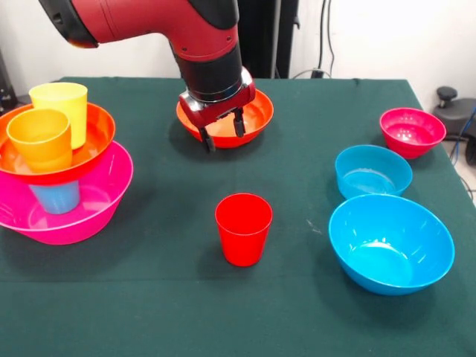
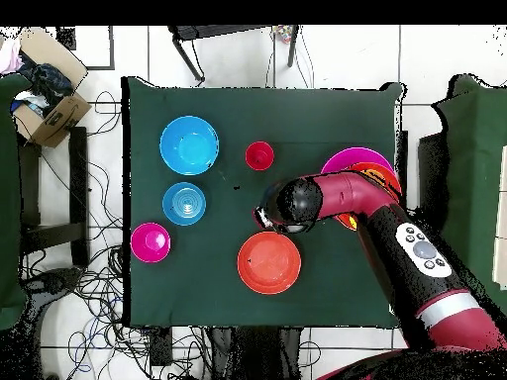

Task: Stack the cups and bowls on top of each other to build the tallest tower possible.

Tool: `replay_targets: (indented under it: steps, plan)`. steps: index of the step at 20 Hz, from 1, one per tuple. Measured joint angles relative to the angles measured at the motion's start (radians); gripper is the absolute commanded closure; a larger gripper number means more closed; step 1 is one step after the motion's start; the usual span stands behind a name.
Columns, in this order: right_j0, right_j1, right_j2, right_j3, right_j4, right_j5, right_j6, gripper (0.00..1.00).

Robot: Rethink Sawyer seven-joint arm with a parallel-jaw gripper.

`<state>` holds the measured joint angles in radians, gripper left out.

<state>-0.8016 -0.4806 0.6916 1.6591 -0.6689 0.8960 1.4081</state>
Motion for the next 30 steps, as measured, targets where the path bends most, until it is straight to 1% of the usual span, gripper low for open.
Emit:
replay_targets:
  steps: [5,16,20,25,30]
  plan:
    - [-0.009,0.0,0.0,0.0,0.0,0.024,0.0,0.0]
    - [-0.087,0.0,0.007,0.0,-0.001,0.117,-0.012,0.0]
    - [-0.108,0.001,0.007,0.0,-0.027,0.121,-0.03,0.0]
    - [-0.118,0.002,0.007,0.0,-0.064,0.121,-0.05,0.0]
    - [-0.118,0.01,0.008,0.0,-0.071,0.121,-0.052,0.0]
